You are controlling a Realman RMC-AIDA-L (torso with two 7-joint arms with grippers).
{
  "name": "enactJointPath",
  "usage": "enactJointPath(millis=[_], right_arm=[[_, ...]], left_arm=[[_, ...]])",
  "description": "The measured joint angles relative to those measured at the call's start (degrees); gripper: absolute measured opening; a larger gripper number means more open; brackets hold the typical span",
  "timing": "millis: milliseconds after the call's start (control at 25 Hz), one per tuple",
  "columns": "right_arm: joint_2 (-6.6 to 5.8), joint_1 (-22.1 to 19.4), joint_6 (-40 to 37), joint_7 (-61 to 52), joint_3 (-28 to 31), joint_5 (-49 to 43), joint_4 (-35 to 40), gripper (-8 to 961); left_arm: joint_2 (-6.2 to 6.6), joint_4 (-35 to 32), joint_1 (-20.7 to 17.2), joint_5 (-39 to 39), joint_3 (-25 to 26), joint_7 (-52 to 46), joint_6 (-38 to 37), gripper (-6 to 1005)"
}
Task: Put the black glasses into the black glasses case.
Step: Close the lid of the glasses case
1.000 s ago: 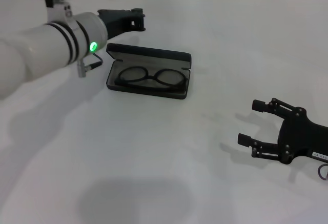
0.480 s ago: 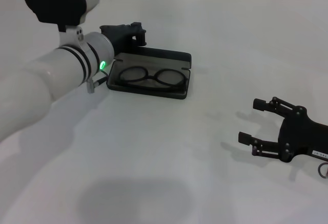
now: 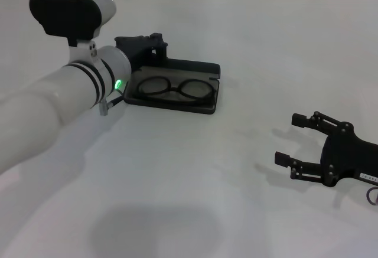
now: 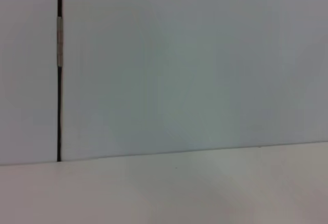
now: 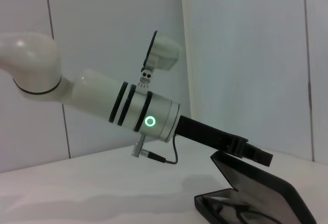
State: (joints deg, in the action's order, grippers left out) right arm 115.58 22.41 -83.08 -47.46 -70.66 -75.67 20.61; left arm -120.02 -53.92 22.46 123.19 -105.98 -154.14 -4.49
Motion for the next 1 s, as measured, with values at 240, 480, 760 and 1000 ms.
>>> enactJointPath(millis=[240, 480, 760, 1000], right_arm=[[-0.01, 0.1, 0.1, 0.0, 0.0, 0.0, 0.0, 884], [-0.08, 0.5, 0.3, 0.0, 0.0, 0.0, 0.1, 884], [-0.09, 0.6, 0.4, 0.0, 0.0, 0.0, 0.0, 884], [-0.09, 0.6, 0.4, 0.0, 0.0, 0.0, 0.0, 884]], left_arm=[[0.10, 0.0, -0.8, 0.1, -1.8, 0.0, 1.8, 20], [0.15, 0.3, -1.9, 0.2, -3.8, 0.0, 4.6, 20], [0.14, 1.3, -2.3, 0.0, -4.7, -0.2, 5.3, 21], [0.14, 1.5, -2.9, 0.0, -5.5, -0.3, 6.4, 21]])
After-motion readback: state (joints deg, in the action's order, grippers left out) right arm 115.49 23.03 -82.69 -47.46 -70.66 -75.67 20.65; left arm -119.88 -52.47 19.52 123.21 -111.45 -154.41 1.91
